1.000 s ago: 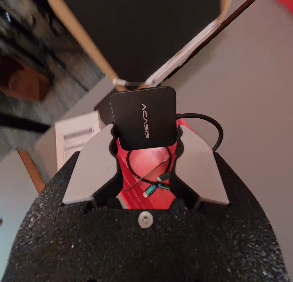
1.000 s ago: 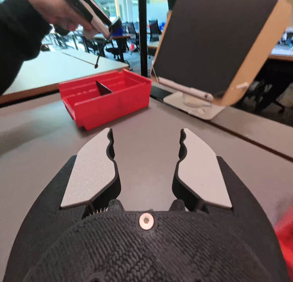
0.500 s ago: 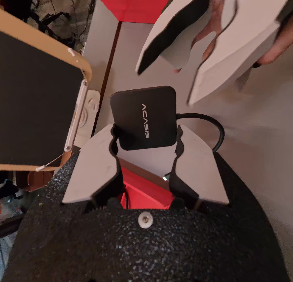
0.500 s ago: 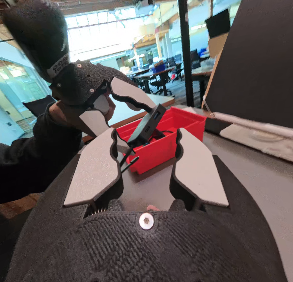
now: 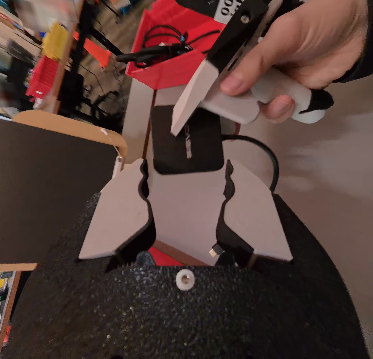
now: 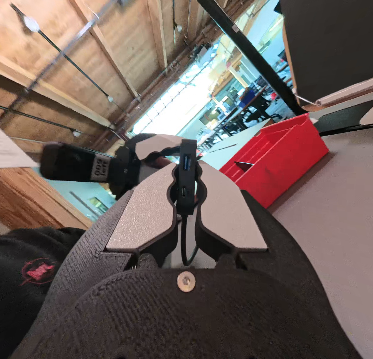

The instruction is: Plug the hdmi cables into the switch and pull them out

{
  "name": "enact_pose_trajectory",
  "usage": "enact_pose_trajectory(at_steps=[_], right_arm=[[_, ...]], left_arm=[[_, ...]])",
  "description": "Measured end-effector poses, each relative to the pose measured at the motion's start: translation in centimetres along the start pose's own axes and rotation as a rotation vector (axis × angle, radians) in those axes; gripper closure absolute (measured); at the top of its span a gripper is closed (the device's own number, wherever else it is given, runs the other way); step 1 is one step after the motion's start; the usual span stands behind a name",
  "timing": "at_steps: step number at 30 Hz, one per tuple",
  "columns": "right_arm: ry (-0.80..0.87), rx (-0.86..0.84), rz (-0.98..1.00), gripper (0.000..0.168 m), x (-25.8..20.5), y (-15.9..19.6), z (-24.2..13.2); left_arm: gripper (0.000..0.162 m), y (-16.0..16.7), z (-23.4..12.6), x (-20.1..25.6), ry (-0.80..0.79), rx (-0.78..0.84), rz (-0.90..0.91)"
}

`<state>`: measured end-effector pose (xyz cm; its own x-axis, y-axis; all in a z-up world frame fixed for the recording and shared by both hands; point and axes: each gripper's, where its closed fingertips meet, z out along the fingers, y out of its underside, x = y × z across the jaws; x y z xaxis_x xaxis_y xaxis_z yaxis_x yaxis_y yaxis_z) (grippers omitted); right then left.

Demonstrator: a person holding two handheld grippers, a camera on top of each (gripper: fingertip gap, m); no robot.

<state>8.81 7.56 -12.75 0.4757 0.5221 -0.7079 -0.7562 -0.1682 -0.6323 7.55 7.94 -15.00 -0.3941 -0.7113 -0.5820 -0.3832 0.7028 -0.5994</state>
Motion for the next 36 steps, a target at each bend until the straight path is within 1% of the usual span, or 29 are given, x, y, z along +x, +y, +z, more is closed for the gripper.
enact_pose_trajectory(at_steps=[2,4,6,7,8,9,13,19,20,22,24,26,27,28,29,30,31,33,34,36], right_arm=[[-0.075,0.05,0.097,0.154,-0.7,-0.8,-0.5],[-0.139,0.083,0.192,0.154,-1.2,-1.1,-0.7],[-0.171,0.083,0.258,0.154,-1.3,-0.7,-0.4],[-0.201,0.079,0.293,0.154,-1.5,-0.4,-0.3],[-0.224,0.079,0.33,0.154,-1.6,-0.1,-0.1],[-0.236,0.074,0.355,0.154,-1.6,0.3,0.1],[-0.25,0.083,0.389,0.154,-1.5,0.7,0.3],[-0.237,0.088,0.421,0.154,-1.0,1.1,0.4],[-0.252,0.086,0.412,0.145,-1.1,1.1,0.3],[-0.305,0.058,0.334,0.128,-2.0,1.1,0.0],[-0.338,0.034,0.171,0.111,-3.3,0.8,-0.7],[-0.318,-0.033,-0.122,0.094,-4.6,1.2,-1.3],[-0.273,-0.072,-0.3,0.087,-4.8,1.5,-1.5],[-0.21,-0.103,-0.467,0.074,-4.6,1.6,-1.5],[-0.147,-0.122,-0.603,0.066,-4.2,1.5,-1.5],[-0.125,-0.149,-0.697,0.068,-4.1,1.6,-1.6],[-0.136,-0.184,-0.74,0.068,-4.3,1.9,-1.6],[-0.162,-0.236,-0.746,0.069,-4.5,2.5,-1.3],[-0.198,-0.231,-0.732,0.074,-5.0,2.5,-1.3],[-0.257,-0.214,-0.7,0.088,-5.7,2.5,-1.4]], left_arm=[[0.088,0.1,-0.5,-0.3,-0.021,0.059,-0.01],[0.085,-0.4,-0.9,-0.1,-0.028,0.168,-0.018],[0.085,-1.4,-1.7,0.3,-0.042,0.288,-0.014],[0.085,-2.0,-2.1,0.3,-0.077,0.342,-0.006],[0.088,-2.3,-2.4,0.3,-0.107,0.384,0.005],[0.098,-2.4,-2.6,0.5,-0.12,0.401,0.012],[0.099,-2.2,-2.7,0.7,-0.134,0.429,-0.05],[0.099,-1.7,-2.5,0.9,-0.161,0.457,-0.06],[0.099,-1.8,-2.6,1.0,-0.154,0.459,-0.077],[0.099,-2.1,-3.1,1.0,-0.094,0.497,-0.159],[0.099,-2.1,-3.9,0.4,-0.022,0.572,-0.303],[0.099,-1.9,-4.9,0.0,0.086,0.644,-0.453],[0.099,-1.9,-5.4,0.0,0.145,0.674,-0.516],[0.099,-1.9,-5.7,0.2,0.197,0.694,-0.566],[0.099,-2.1,-5.9,0.4,0.233,0.706,-0.594],[0.099,-2.2,-6.0,0.6,0.251,0.712,-0.601],[0.099,-2.5,-5.9,1.0,0.262,0.712,-0.588],[0.099,-3.1,-5.7,1.8,0.26,0.712,-0.53],[0.099,-3.4,-5.6,2.3,0.262,0.707,-0.5],[0.099,-3.8,-5.3,2.8,0.243,0.696,-0.462]])
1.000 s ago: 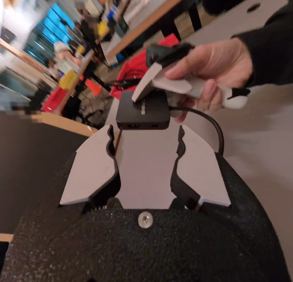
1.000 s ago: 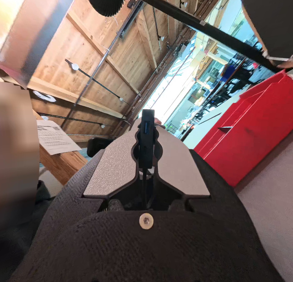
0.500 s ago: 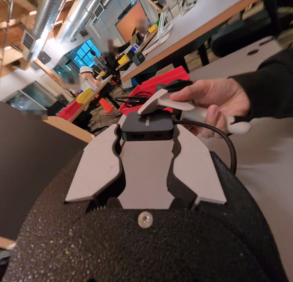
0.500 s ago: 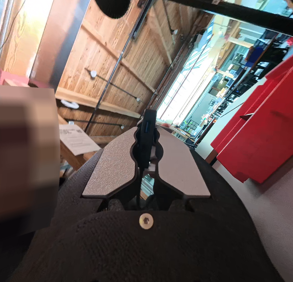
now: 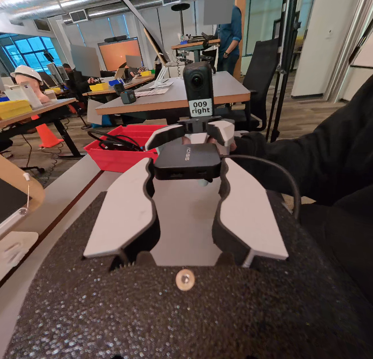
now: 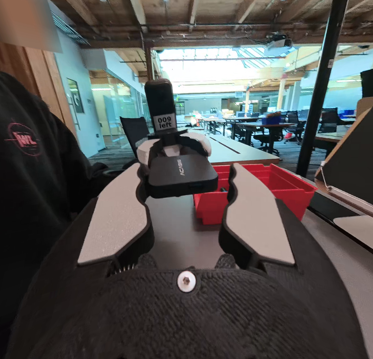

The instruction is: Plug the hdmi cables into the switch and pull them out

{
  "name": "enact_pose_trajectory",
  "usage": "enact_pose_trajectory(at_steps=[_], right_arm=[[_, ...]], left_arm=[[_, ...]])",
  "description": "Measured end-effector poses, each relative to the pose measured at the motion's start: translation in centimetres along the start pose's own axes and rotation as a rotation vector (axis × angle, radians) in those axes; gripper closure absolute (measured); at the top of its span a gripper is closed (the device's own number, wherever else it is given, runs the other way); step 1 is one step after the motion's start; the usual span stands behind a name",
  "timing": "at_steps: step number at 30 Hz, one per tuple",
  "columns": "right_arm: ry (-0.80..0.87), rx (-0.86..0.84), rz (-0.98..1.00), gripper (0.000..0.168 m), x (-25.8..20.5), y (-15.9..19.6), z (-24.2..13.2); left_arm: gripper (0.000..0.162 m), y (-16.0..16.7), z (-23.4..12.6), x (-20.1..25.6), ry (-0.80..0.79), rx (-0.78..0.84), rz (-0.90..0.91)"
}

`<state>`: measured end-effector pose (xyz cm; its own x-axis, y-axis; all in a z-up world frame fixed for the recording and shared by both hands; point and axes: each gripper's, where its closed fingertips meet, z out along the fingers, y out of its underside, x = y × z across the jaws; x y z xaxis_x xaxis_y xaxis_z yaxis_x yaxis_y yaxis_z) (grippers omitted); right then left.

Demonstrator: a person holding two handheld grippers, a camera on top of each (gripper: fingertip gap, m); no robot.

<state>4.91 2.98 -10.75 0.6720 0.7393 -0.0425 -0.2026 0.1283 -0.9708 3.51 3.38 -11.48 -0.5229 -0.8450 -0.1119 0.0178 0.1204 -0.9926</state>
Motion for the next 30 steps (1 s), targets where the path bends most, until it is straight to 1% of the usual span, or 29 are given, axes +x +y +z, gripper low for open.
enact_pose_trajectory(at_steps=[2,4,9,11,14,15,16,17,18,19,21,22,23,24,25,26,28,30], right_arm=[[-0.023,0.004,-0.003,0.094,-0.4,0.1,0.0],[-0.032,-0.01,-0.006,0.095,-0.5,0.4,0.0],[-0.046,-0.035,-0.034,0.088,-0.7,0.9,-0.1],[-0.041,-0.028,-0.022,0.093,-0.6,0.9,0.0],[-0.051,-0.01,-0.002,0.098,-0.7,0.9,0.2],[-0.036,-0.02,0.001,0.098,-0.4,1.1,0.2],[0.069,-0.031,0.005,0.109,1.3,1.3,0.0],[0.019,-0.013,-0.002,0.138,0.8,1.3,-0.1],[-0.099,0.034,0.016,0.149,-1.0,0.9,0.0],[-0.123,0.056,0.021,0.15,-1.5,0.6,0.3],[0.028,-0.036,-0.059,0.152,0.4,2.0,0.5],[0.086,-0.103,-0.056,0.153,1.7,3.4,0.0],[0.111,-0.165,-0.017,0.154,2.5,5.0,-0.7],[0.096,-0.206,0.031,0.154,2.7,6.5,-1.5],[0.088,-0.199,0.071,0.167,2.9,7.3,-2.4],[0.083,-0.166,0.116,0.168,2.9,7.7,-3.3],[0.041,-0.128,0.19,0.168,2.4,8.2,-4.9],[0.083,-0.152,0.165,0.168,2.5,8.9,-5.9]], left_arm=[[0.099,-0.1,0.2,0.3,0.001,0.01,0.008],[0.1,-0.4,0.2,0.4,0.008,0.029,-0.002],[0.1,-0.9,-0.1,-0.2,-0.012,0.077,-0.02],[0.1,-0.7,0.1,0.0,-0.009,0.066,-0.007],[0.1,-1.1,0.1,0.2,-0.001,0.097,-0.019],[0.132,-1.0,0.0,0.4,0.017,0.102,-0.01],[0.162,-1.8,-0.3,0.9,0.047,0.165,-0.004],[0.162,-2.0,-0.4,-0.1,-0.013,0.198,-0.034],[0.162,-1.4,-0.3,-0.9,-0.053,0.177,-0.049],[0.162,-0.9,-0.3,-1.5,-0.079,0.17,-0.046],[0.162,-0.6,-0.8,-2.2,-0.099,0.225,-0.083],[0.162,0.6,-0.8,-2.8,-0.122,0.185,-0.116],[0.162,2.9,-0.7,-3.6,-0.154,0.089,-0.139],[0.162,5.5,-0.5,-3.5,-0.134,-0.005,-0.15],[0.162,7.6,-0.3,-2.8,-0.078,-0.067,-0.184],[0.16,9.1,-0.3,-2.3,-0.055,-0.105,-0.233],[0.149,11.1,-0.5,-1.9,-0.062,-0.148,-0.279],[0.145,12.3,-0.6,-1.6,-0.068,-0.185,-0.284]])
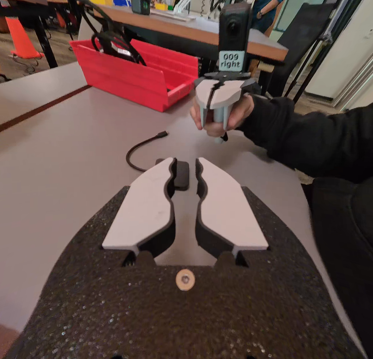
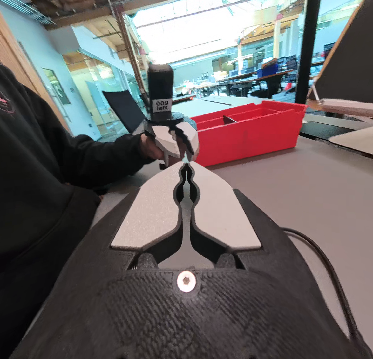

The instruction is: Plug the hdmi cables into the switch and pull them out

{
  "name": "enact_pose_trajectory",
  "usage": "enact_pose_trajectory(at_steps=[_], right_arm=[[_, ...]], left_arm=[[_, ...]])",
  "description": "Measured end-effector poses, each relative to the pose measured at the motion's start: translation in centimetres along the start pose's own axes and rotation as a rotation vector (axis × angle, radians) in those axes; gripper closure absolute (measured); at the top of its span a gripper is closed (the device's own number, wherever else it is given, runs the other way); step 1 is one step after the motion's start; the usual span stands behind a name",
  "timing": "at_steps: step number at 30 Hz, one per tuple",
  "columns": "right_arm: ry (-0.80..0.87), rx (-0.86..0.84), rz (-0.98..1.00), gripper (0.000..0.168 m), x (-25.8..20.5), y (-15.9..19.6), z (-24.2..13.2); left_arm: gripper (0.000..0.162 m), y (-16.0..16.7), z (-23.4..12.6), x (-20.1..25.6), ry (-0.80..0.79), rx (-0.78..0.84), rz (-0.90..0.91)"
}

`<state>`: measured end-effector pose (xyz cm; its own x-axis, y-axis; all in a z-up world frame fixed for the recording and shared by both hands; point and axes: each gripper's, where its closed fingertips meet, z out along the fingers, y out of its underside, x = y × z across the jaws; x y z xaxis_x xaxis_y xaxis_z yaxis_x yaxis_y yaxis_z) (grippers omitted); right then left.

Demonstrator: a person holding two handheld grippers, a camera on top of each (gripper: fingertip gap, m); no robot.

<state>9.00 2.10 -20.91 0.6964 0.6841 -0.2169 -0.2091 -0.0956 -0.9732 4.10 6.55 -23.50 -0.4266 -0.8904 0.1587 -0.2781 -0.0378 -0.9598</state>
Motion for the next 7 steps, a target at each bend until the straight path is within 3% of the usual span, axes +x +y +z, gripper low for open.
enact_pose_trajectory(at_steps=[1,3,7], right_arm=[[0.035,-0.016,-0.012,0.168,0.3,0.3,-0.4],[0.139,-0.044,-0.01,0.147,1.5,0.4,-1.2],[0.394,-0.162,-0.003,0.125,4.1,2.1,-2.4]], left_arm=[[0.141,0.5,0.2,0.0,-0.005,-0.025,0.008],[0.13,1.4,0.6,0.0,-0.006,-0.098,0.038],[0.112,3.4,2.0,-0.6,-0.029,-0.244,0.125]])
